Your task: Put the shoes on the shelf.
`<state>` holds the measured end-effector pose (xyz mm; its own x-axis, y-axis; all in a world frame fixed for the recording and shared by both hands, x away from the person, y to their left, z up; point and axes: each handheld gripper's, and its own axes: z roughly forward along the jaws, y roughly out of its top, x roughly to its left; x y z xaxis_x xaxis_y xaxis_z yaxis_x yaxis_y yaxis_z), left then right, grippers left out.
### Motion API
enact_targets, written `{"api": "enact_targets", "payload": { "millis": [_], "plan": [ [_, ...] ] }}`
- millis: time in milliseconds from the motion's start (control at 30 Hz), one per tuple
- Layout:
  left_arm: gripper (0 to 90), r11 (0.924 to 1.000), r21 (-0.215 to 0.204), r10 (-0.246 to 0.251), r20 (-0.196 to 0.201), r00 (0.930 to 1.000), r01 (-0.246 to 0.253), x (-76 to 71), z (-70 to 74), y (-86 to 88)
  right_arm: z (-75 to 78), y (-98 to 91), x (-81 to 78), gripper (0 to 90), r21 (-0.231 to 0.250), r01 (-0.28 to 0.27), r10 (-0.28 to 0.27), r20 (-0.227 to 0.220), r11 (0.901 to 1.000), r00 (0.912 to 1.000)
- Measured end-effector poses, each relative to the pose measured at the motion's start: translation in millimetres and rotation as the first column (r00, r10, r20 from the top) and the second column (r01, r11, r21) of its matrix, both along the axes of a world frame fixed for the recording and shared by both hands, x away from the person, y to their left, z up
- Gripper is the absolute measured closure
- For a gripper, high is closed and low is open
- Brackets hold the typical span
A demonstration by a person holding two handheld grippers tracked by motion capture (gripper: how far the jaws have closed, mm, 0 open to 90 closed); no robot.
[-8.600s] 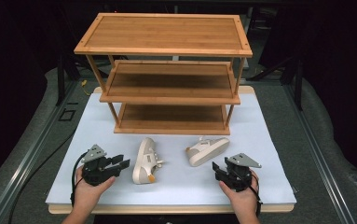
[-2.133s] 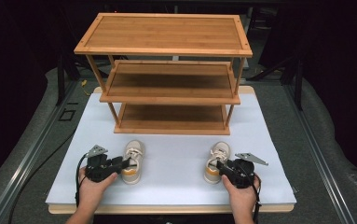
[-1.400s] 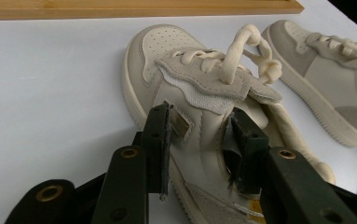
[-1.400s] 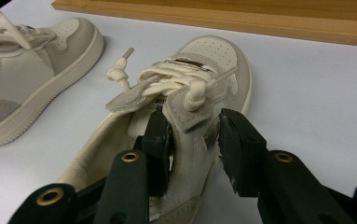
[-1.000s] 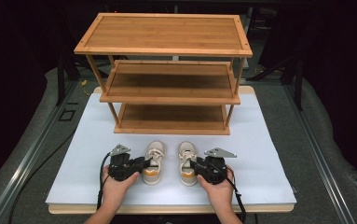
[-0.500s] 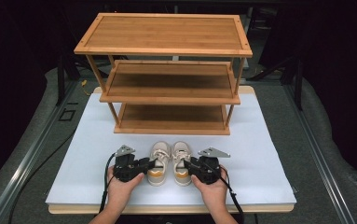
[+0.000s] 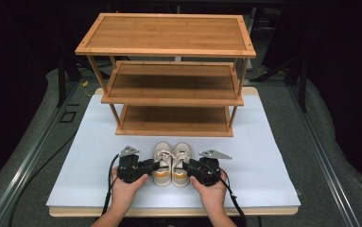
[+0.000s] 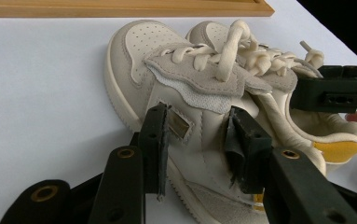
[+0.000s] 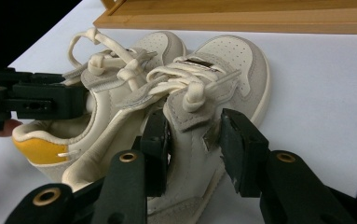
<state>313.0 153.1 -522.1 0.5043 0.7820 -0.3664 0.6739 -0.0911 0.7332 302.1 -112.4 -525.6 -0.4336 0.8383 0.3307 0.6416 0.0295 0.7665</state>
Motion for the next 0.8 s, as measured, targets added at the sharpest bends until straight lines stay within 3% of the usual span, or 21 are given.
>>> {"api": "enact_targets", "payload": {
  "millis": [333,467,633,700,800],
  "plan": [
    [59.0,0.9998,-0.017,-0.010,0.009,0.9999,0.010,1.8,-0.2,3.9,0.3,-0.7,1.5,58.4,0.010,0.008,-0.009,0.007,0.9999,0.9999],
    [59.6,0.9998,-0.018,-0.005,0.024,0.9997,0.006,-0.3,0.5,3.8,2.2,-1.3,-1.3,52.1,-0.007,0.028,-0.027,0.025,0.9996,0.9993],
    [58.5,0.9992,-0.035,0.019,0.039,0.9991,-0.018,-4.2,-1.1,3.2,3.0,-1.4,-4.5,48.1,-0.007,0.048,-0.047,0.035,0.9988,0.9983],
    [55.7,0.9981,-0.053,0.033,0.042,0.9986,-0.031,-5.2,-3.8,2.1,0.8,0.2,-5.4,46.5,-0.020,0.066,-0.065,0.065,0.9976,0.9958],
    [52.0,0.9971,-0.063,0.047,0.052,0.9976,-0.043,-5.4,-6.0,0.9,-0.7,2.7,-7.0,44.3,-0.012,0.078,-0.077,0.047,0.9969,0.9959]
  ]
}}
